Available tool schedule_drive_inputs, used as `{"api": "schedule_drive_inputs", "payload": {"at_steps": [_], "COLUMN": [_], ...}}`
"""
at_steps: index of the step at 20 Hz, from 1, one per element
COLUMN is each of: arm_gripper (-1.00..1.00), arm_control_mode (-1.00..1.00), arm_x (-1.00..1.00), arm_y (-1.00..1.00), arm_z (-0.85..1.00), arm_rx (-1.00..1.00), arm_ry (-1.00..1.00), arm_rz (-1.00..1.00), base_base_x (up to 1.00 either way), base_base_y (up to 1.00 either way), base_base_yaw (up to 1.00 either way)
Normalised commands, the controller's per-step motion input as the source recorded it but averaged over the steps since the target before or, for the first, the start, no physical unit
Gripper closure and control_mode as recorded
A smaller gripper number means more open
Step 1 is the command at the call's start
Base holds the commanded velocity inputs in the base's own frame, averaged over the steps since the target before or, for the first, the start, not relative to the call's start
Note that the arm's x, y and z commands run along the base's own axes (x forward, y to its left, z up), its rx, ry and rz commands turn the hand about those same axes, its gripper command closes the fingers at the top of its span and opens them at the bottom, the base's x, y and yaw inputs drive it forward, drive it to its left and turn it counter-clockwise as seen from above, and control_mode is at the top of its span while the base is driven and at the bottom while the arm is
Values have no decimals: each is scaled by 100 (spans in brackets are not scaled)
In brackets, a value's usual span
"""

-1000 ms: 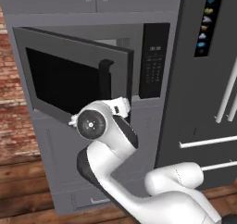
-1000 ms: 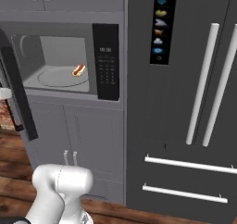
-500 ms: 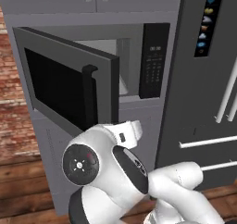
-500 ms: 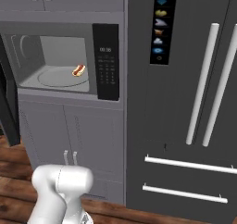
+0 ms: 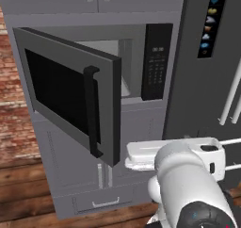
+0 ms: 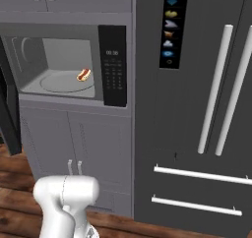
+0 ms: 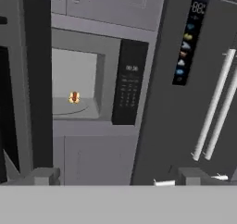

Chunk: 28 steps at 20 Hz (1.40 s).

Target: Open the microwave door.

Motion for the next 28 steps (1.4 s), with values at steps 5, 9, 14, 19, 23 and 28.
{"api": "schedule_drive_inputs", "payload": {"at_steps": [5, 9, 14, 19, 23, 28], "arm_gripper": [-100, -100, -100, -100, -100, -100], "arm_control_mode": [-100, -100, -100, -100, -100, -100], "arm_x": [34, 68, 92, 64, 87, 97], "arm_y": [-99, -85, -38, 18, 74, 94], "arm_z": [30, 8, -14, -63, -57, -20], "arm_rx": [40, 46, 59, 57, 44, 36], "arm_ry": [18, 33, 45, 16, 0, 1], "arm_rz": [12, 17, 23, 32, 28, 24], "base_base_x": [0, 0, 0, 0, 0, 0], "base_base_y": [0, 0, 0, 0, 0, 0], "base_base_yaw": [0, 0, 0, 0, 0, 0]}}
